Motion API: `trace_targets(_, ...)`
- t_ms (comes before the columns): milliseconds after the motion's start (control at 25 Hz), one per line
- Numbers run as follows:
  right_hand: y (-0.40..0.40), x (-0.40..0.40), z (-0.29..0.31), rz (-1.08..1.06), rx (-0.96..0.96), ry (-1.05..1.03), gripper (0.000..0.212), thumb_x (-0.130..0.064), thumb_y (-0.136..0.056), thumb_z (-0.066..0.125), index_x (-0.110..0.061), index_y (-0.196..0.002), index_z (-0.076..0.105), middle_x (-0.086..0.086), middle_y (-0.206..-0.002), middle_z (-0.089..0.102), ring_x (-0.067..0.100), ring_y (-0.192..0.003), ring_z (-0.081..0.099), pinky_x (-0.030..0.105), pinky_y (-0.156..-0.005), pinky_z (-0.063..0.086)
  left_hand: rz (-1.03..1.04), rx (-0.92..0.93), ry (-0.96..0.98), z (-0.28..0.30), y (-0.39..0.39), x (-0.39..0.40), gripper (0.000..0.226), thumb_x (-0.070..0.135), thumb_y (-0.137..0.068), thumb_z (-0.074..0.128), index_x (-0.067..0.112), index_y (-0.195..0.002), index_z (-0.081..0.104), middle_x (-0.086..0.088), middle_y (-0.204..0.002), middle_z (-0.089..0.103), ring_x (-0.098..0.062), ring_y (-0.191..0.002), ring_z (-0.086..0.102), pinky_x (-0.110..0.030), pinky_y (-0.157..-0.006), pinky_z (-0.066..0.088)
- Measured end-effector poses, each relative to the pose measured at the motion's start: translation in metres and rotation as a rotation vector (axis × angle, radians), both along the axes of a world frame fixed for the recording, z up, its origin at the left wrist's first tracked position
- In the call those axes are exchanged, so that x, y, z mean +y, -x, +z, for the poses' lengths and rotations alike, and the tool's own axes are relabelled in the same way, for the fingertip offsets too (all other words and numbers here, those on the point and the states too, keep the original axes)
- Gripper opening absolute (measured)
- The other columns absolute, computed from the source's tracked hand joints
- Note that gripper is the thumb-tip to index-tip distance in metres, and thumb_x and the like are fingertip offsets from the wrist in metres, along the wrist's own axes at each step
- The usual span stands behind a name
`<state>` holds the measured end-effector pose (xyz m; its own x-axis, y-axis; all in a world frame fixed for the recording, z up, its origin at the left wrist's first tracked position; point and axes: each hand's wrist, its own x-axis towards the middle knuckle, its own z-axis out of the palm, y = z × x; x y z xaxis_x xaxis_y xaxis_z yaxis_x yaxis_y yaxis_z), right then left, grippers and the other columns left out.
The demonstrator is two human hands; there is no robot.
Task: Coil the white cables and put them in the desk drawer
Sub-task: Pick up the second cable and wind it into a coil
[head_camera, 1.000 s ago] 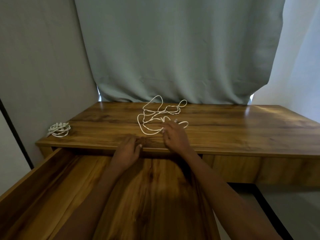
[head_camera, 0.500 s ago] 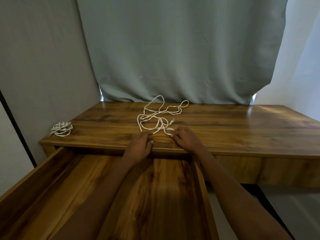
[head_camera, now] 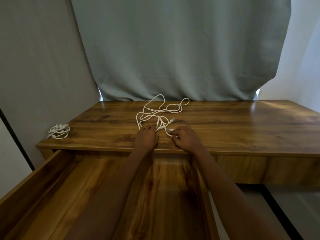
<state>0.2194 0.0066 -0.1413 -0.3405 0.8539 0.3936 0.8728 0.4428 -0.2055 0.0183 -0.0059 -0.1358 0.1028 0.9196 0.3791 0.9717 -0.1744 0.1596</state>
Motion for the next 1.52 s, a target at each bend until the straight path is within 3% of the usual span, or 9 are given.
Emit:
trace_targets(320, 0.0, 0.001, -0.001, -0.033, -0.006, -0.003, 0.044, -0.039, -0.101, 0.049, -0.023, -0.142, 0.052, 0.009, -0.135, 0.053, 0.027, -0.126, 0.047, 0.041, -0.099, 0.044, 0.134, 0.071, -0.03, 0.007, 0.007, 0.01, 0.036, 0.033, -0.1, 0.044, 0.011, -0.125, 0.056, -0.015, -0.136, 0.05, -0.035, -0.12, 0.051, -0.048, -0.097, 0.044)
trace_targets(480, -0.003, 0.006, -0.005, -0.156, 0.075, -0.046, 0.035, -0.029, -0.1, 0.051, -0.018, -0.13, 0.063, 0.014, -0.136, 0.051, 0.031, -0.125, 0.047, 0.04, -0.099, 0.043, 0.151, -0.105, -0.115, 0.009, 0.022, 0.004, 0.033, 0.027, -0.099, 0.046, 0.006, -0.122, 0.055, -0.016, -0.129, 0.055, -0.033, -0.111, 0.055, -0.044, -0.089, 0.051)
trace_targets(680, -0.004, 0.015, -0.007, -0.365, -0.009, -0.08, 0.033, -0.026, -0.1, 0.048, -0.011, -0.125, 0.063, 0.016, -0.132, 0.059, 0.033, -0.118, 0.053, 0.042, -0.101, 0.041, 0.239, -0.133, -0.123, 0.009, 0.05, -0.003, 0.031, 0.023, -0.099, 0.045, 0.001, -0.12, 0.056, -0.02, -0.121, 0.06, -0.037, -0.109, 0.055, -0.046, -0.086, 0.047)
trace_targets(880, -0.005, 0.023, 0.0, -0.455, 0.159, -0.08, 0.036, -0.021, -0.099, 0.052, -0.009, -0.133, 0.047, 0.02, -0.132, 0.053, 0.035, -0.113, 0.057, 0.043, -0.096, 0.045, 0.208, -0.255, -0.199, 0.004, 0.063, -0.013, 0.028, 0.024, -0.1, 0.045, 0.001, -0.11, 0.058, -0.02, -0.107, 0.063, -0.035, -0.096, 0.059, -0.047, -0.078, 0.052)
trace_targets(1000, -0.002, 0.034, 0.003, -0.477, 0.141, -0.054, 0.033, -0.022, -0.1, 0.051, -0.01, -0.131, 0.049, 0.019, -0.134, 0.05, 0.035, -0.11, 0.056, 0.043, -0.093, 0.047, 0.176, -0.377, -0.23, 0.004, 0.071, -0.024, 0.02, 0.022, -0.1, 0.048, 0.006, -0.105, 0.059, -0.013, -0.098, 0.062, -0.025, -0.087, 0.058, -0.043, -0.075, 0.052)
trace_targets(1120, 0.01, 0.039, 0.008, -0.464, 0.087, -0.001, 0.037, -0.033, -0.099, 0.048, -0.013, -0.129, 0.055, 0.018, -0.14, 0.047, 0.037, -0.122, 0.048, 0.047, -0.103, 0.04, 0.143, -0.419, -0.234, 0.003, 0.086, -0.038, 0.014, 0.022, -0.099, 0.051, 0.011, -0.102, 0.06, -0.007, -0.098, 0.06, -0.02, -0.087, 0.057, -0.039, -0.076, 0.053)
trace_targets(1240, 0.043, 0.032, 0.008, -0.274, 0.018, -0.046, 0.052, -0.045, -0.095, 0.046, -0.025, -0.143, 0.047, 0.012, -0.156, 0.037, 0.036, -0.145, 0.029, 0.063, -0.116, 0.015, 0.11, -0.431, -0.245, 0.001, 0.107, -0.047, 0.013, 0.022, -0.099, 0.053, 0.012, -0.103, 0.061, -0.004, -0.101, 0.059, -0.018, -0.09, 0.056, -0.031, -0.073, 0.046)
trace_targets(1400, 0.089, 0.023, 0.007, 0.011, -0.209, -0.059, 0.047, -0.048, -0.103, 0.036, -0.044, -0.149, 0.039, -0.009, -0.161, 0.035, 0.03, -0.154, 0.014, 0.074, -0.109, -0.012, 0.05, -0.403, -0.276, 0.0, 0.134, -0.058, 0.02, 0.021, -0.1, 0.053, 0.007, -0.107, 0.067, -0.009, -0.107, 0.06, -0.015, -0.091, 0.054, -0.028, -0.075, 0.042)
trace_targets(1520, 0.096, 0.038, 0.009, 0.022, -0.247, 0.062, 0.043, -0.05, -0.105, 0.029, -0.044, -0.145, 0.046, -0.009, -0.159, 0.039, 0.031, -0.154, 0.013, 0.073, -0.114, -0.006, 0.061, -0.382, -0.281, -0.004, 0.15, -0.066, 0.02, 0.021, -0.099, 0.055, 0.007, -0.104, 0.069, -0.008, -0.104, 0.061, -0.019, -0.089, 0.058, -0.03, -0.073, 0.044)
